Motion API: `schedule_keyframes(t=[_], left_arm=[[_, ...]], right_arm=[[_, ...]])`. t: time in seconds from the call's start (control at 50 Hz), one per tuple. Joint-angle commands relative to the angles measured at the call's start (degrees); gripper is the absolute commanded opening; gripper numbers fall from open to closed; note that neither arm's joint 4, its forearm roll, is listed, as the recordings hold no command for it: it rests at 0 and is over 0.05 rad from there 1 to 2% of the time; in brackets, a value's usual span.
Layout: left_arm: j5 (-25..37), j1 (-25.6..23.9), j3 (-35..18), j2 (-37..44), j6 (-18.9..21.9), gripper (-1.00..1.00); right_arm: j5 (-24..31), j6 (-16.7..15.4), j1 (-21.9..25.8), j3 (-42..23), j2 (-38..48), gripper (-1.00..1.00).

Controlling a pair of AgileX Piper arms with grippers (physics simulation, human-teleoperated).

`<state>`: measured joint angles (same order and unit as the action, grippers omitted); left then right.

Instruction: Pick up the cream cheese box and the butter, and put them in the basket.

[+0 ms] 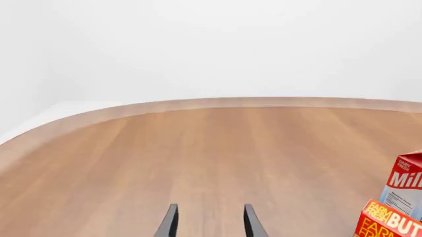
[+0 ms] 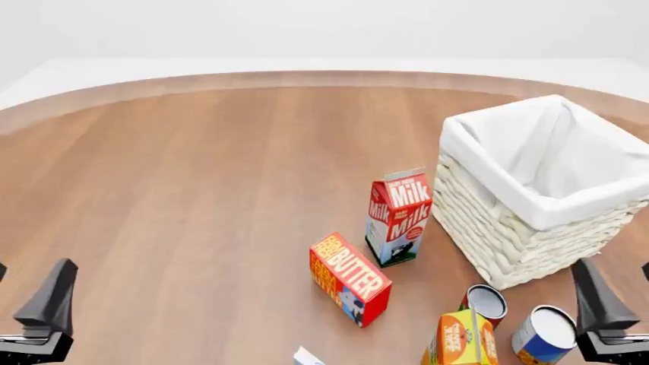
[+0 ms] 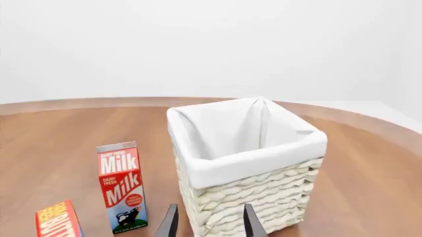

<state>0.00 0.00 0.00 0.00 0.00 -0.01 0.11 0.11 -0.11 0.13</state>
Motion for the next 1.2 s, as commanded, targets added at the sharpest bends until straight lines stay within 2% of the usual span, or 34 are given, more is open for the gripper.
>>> schedule_keyframes(t=[0.02,0.2,0.28,0.3,0.36,0.38,0.4,0.46,0.52,0.56,0.62,0.66,0.7,0.78,0.82,0.86,0.92,0.94,0.96,1.0,1.02,1.12,1.2], left_arm=[[0.00,0.00,0.00,0.00,0.00,1.00],[0.00,0.00,0.00,0.00,0.00,1.00],[0.00,0.00,0.00,0.00,0.00,1.00],[0.00,0.00,0.00,0.00,0.00,1.00],[0.00,0.00,0.00,0.00,0.00,1.00],[0.00,0.00,0.00,0.00,0.00,1.00],[0.00,0.00,0.00,0.00,0.00,1.00],[0.00,0.00,0.00,0.00,0.00,1.00],[0.00,0.00,0.00,0.00,0.00,1.00],[0.00,0.00,0.00,0.00,0.00,1.00],[0.00,0.00,0.00,0.00,0.00,1.00],[0.00,0.00,0.00,0.00,0.00,1.00],[0.00,0.00,0.00,0.00,0.00,1.00],[0.00,0.00,0.00,0.00,0.00,1.00],[0.00,0.00,0.00,0.00,0.00,1.00],[0.00,0.00,0.00,0.00,0.00,1.00],[0.00,0.00,0.00,0.00,0.00,1.00],[0.00,0.00,0.00,0.00,0.00,1.00],[0.00,0.00,0.00,0.00,0.00,1.00],[0.00,0.00,0.00,0.00,0.00,1.00],[0.00,0.00,0.00,0.00,0.00,1.00],[0.00,0.00,0.00,0.00,0.00,1.00],[0.00,0.00,0.00,0.00,0.00,1.00]], right_arm=[[-0.05,0.37,0.26,-0.20,0.38,1.00],[-1.79,2.06,1.82,-0.38,3.59,1.00],[-0.60,3.04,2.71,-0.84,3.30,1.00],[-0.47,1.95,2.46,-0.80,3.23,1.00],[0.35,2.76,3.00,-1.33,3.02,1.00],[0.72,1.54,3.27,-1.69,2.70,1.00],[1.38,2.39,3.77,-2.72,3.09,1.00],[2.51,1.73,4.76,-4.10,3.18,1.00],[4.19,0.76,6.25,-7.66,5.31,1.00],[4.72,1.38,7.65,-9.94,6.98,1.00],[6.22,-0.03,9.47,-12.89,8.14,1.00],[6.92,0.61,10.77,-14.74,9.55,1.00],[7.78,-0.60,12.97,-16.35,10.59,1.00],[8.84,-1.89,14.92,-18.08,11.20,1.00],[10.05,-1.37,15.79,-20.47,12.49,1.00],[10.91,-2.36,16.71,-22.57,13.87,1.00],[10.72,-3.29,18.06,-22.38,14.43,1.00],[11.46,-2.84,18.79,-23.52,14.82,1.00],[12.78,0.48,20.51,-25.80,16.33,1.00],[12.36,-0.24,19.84,-25.64,16.16,1.00],[13.36,2.34,21.59,-27.62,17.88,1.00],[17.89,0.72,26.58,-34.75,24.05,1.00],[19.83,-0.52,28.61,-37.87,26.48,1.00]])
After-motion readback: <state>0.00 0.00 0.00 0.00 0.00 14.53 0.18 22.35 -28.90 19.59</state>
